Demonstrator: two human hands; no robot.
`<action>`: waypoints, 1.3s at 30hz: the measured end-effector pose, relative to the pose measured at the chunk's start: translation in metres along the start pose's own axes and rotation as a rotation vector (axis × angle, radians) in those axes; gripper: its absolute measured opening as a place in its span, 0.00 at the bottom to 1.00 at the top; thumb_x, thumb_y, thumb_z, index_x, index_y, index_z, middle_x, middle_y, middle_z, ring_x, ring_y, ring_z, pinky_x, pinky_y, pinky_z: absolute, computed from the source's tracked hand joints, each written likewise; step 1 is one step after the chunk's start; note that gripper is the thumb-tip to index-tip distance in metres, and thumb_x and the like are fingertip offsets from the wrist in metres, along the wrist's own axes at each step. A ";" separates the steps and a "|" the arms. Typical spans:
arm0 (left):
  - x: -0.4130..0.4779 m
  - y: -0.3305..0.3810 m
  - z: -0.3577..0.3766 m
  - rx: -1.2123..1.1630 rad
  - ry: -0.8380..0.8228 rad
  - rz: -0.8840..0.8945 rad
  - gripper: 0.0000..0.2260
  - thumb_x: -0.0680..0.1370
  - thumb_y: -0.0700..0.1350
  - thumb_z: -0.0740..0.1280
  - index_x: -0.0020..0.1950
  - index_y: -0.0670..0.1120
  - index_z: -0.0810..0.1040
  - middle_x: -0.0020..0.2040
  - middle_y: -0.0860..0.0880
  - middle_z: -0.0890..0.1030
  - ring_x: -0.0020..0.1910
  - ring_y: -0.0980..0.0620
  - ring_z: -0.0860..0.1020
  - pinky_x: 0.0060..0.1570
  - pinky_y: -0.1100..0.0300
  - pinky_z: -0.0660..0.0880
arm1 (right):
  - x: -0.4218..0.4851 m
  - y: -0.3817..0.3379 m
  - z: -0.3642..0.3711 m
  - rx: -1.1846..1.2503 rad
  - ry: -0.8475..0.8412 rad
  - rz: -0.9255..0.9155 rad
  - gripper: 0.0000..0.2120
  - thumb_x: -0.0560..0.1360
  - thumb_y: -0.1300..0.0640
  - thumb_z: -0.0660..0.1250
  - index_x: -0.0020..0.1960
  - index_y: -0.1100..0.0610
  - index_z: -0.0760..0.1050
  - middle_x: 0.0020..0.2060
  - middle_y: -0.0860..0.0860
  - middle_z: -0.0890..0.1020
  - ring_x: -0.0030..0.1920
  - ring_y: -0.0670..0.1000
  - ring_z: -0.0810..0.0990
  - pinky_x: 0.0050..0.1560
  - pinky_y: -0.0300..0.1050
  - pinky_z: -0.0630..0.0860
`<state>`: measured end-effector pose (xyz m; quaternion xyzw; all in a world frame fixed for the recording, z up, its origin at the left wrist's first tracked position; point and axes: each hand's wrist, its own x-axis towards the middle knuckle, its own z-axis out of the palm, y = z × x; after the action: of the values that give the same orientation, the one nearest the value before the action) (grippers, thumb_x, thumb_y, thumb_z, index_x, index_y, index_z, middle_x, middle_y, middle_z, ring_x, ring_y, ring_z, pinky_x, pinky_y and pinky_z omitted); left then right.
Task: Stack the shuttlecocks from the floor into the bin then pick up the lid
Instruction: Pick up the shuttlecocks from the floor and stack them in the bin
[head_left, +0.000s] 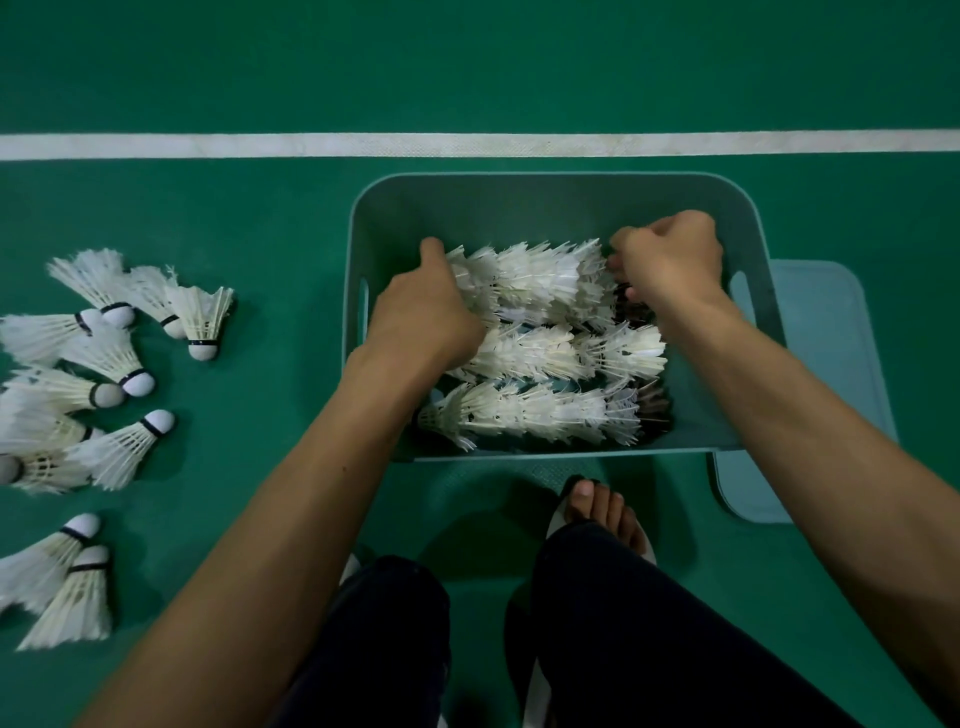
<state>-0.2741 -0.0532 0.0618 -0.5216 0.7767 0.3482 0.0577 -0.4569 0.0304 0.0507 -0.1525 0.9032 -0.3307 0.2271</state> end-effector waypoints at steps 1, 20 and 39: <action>-0.003 0.002 -0.003 0.008 0.008 0.021 0.25 0.78 0.37 0.65 0.73 0.46 0.62 0.47 0.46 0.74 0.48 0.42 0.75 0.45 0.51 0.72 | -0.007 -0.003 -0.005 -0.041 0.016 -0.060 0.11 0.75 0.59 0.66 0.44 0.68 0.82 0.34 0.59 0.82 0.32 0.55 0.80 0.38 0.45 0.80; -0.036 -0.160 -0.057 -0.193 0.541 -0.101 0.15 0.72 0.43 0.70 0.59 0.47 0.81 0.58 0.43 0.80 0.51 0.41 0.81 0.55 0.51 0.77 | -0.145 -0.136 0.099 -0.110 -0.217 -0.806 0.09 0.72 0.49 0.69 0.45 0.55 0.83 0.42 0.48 0.85 0.46 0.50 0.82 0.53 0.51 0.79; -0.058 -0.312 -0.043 -0.435 0.575 -0.498 0.11 0.69 0.47 0.77 0.51 0.50 0.87 0.46 0.52 0.87 0.48 0.50 0.84 0.50 0.56 0.79 | -0.196 -0.146 0.300 -0.712 -0.438 -0.859 0.21 0.70 0.61 0.72 0.62 0.59 0.73 0.71 0.59 0.67 0.66 0.62 0.67 0.58 0.55 0.71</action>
<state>0.0287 -0.1007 -0.0294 -0.7688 0.5204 0.3197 -0.1895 -0.1186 -0.1517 0.0051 -0.6353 0.7482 -0.0307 0.1888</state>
